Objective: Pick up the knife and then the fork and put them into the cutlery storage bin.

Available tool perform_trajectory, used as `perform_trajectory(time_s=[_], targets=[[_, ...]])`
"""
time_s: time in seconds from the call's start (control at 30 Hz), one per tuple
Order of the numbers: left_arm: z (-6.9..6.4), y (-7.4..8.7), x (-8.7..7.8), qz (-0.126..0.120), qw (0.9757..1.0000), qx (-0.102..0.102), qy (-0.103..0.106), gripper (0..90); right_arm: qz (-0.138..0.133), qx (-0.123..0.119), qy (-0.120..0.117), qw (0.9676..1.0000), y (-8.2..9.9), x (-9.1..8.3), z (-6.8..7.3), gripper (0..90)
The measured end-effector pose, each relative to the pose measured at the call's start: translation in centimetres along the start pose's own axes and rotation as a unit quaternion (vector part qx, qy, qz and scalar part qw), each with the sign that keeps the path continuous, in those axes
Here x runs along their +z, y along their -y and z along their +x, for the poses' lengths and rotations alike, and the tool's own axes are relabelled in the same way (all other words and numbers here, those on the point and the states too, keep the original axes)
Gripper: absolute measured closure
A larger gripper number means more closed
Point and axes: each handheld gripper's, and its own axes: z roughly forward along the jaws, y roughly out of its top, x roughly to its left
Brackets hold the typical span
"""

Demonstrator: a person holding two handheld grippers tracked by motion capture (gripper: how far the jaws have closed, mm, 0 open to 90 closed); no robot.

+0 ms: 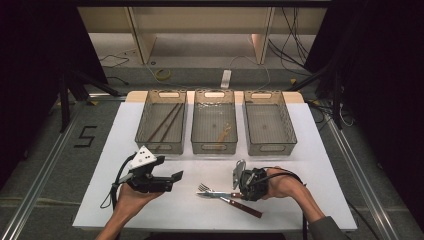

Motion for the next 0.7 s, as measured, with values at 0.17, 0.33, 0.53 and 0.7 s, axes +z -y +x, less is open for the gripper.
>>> perform_trajectory(time_s=[0.17,0.33,0.53,0.7], targets=[[0.0,0.0,0.0,0.000,1.0000,-0.001,0.000,15.6,-0.001,-0.001,-0.004,1.0000,0.1,0.0,0.1,76.6],[0.0,0.0,0.0,0.001,1.0000,-0.002,0.001,15.6,-0.013,0.003,-0.011,0.9998,0.3,-0.5,0.0,76.7],[0.0,0.0,-0.1,0.000,1.0000,-0.001,0.000,15.6,-0.028,0.006,-0.006,0.9996,0.5,-0.9,-0.2,76.7],[0.1,0.0,-0.1,-0.003,1.0000,-0.002,-0.001,15.6,-0.048,0.022,0.003,0.9986,0.8,-1.5,-0.3,76.7]])
